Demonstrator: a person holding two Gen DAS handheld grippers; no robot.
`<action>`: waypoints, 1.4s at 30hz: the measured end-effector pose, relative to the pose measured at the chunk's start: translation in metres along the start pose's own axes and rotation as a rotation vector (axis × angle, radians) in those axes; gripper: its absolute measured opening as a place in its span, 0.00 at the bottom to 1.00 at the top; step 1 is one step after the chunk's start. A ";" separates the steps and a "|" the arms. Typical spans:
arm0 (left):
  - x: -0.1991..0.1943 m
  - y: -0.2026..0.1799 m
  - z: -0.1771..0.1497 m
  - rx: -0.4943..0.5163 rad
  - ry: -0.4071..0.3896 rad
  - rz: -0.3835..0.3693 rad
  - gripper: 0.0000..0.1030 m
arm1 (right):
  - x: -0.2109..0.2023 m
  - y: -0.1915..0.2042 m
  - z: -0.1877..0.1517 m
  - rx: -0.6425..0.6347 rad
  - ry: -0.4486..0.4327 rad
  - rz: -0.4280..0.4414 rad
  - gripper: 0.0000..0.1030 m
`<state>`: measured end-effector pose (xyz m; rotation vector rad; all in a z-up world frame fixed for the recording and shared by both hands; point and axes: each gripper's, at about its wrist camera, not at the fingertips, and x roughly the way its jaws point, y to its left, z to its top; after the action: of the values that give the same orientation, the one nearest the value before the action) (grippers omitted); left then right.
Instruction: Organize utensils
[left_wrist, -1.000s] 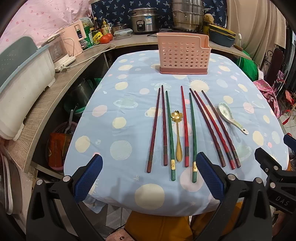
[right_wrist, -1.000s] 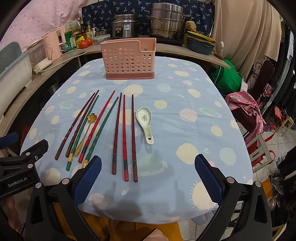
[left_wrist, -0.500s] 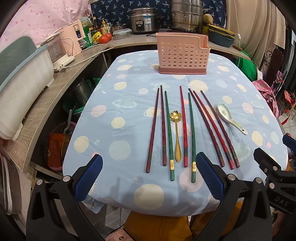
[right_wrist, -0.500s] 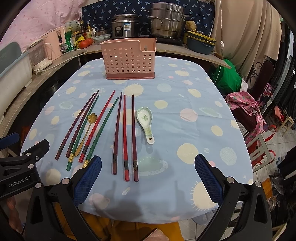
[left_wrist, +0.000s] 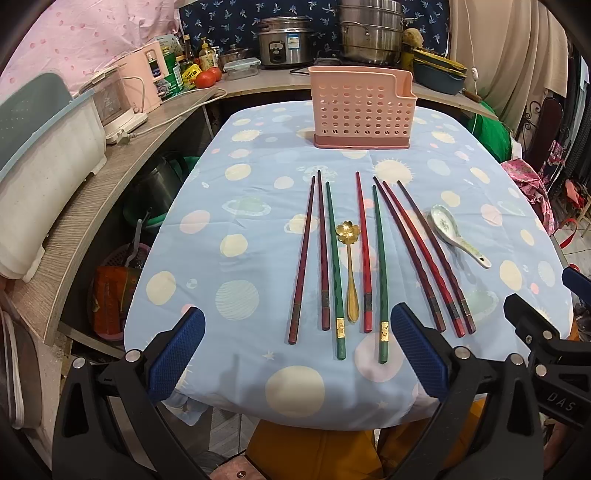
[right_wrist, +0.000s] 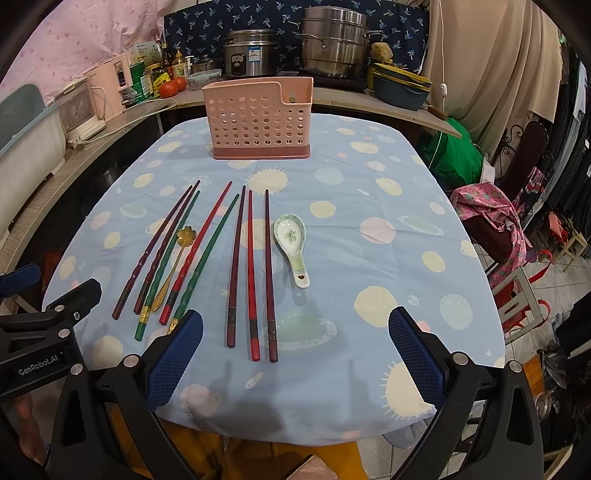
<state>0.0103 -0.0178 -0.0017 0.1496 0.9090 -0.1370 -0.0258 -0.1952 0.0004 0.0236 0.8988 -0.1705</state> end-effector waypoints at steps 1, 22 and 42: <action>0.000 -0.001 0.000 0.000 0.000 0.000 0.93 | 0.000 0.000 0.000 0.000 0.001 0.000 0.94; -0.001 0.000 0.001 -0.001 -0.001 -0.001 0.93 | -0.002 0.000 0.000 0.000 -0.002 0.002 0.94; -0.004 -0.005 0.003 -0.004 -0.004 -0.006 0.93 | -0.006 0.005 0.003 -0.003 -0.004 0.007 0.94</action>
<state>0.0096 -0.0235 0.0027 0.1430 0.9055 -0.1414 -0.0262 -0.1895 0.0066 0.0233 0.8945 -0.1630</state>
